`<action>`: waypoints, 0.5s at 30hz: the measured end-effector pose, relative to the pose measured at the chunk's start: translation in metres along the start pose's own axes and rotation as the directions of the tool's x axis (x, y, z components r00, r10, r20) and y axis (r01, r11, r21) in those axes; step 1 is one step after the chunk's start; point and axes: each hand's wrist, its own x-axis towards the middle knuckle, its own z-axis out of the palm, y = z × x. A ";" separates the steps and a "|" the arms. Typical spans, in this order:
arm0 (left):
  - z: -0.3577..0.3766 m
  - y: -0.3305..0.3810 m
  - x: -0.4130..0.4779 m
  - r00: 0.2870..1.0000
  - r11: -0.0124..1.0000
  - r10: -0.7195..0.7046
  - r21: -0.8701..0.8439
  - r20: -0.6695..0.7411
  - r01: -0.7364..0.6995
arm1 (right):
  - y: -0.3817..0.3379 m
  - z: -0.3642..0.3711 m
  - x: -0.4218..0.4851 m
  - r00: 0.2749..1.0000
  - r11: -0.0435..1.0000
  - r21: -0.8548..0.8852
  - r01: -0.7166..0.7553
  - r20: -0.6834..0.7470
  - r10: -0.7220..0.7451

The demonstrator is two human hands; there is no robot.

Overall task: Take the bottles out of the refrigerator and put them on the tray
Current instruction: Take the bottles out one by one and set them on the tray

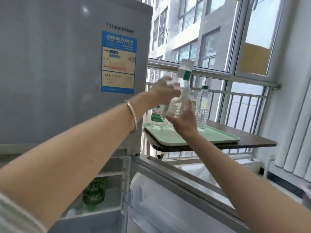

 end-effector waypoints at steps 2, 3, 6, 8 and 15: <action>0.016 -0.024 0.013 0.992 0.991 -0.110 0.074 -0.063 0.114 | 0.017 0.015 0.016 0.995 0.994 -0.093 -0.049 0.077 0.056; 0.022 -0.040 0.022 0.986 0.983 -0.102 0.140 -0.130 0.120 | 0.025 0.023 0.022 0.988 0.990 -0.122 -0.078 0.123 0.093; 0.029 -0.075 0.038 0.983 0.970 -0.120 0.196 -0.138 0.146 | 0.047 0.048 0.032 0.961 0.983 -0.116 -0.145 0.218 0.168; 0.029 -0.086 0.039 0.984 0.966 -0.139 0.204 -0.111 0.160 | 0.055 0.060 0.035 0.953 0.979 -0.116 -0.169 0.233 0.192; 0.040 -0.107 0.038 0.973 0.977 -0.196 0.062 -0.124 0.204 | 0.068 0.070 0.045 0.913 0.959 -0.156 -0.236 0.304 0.274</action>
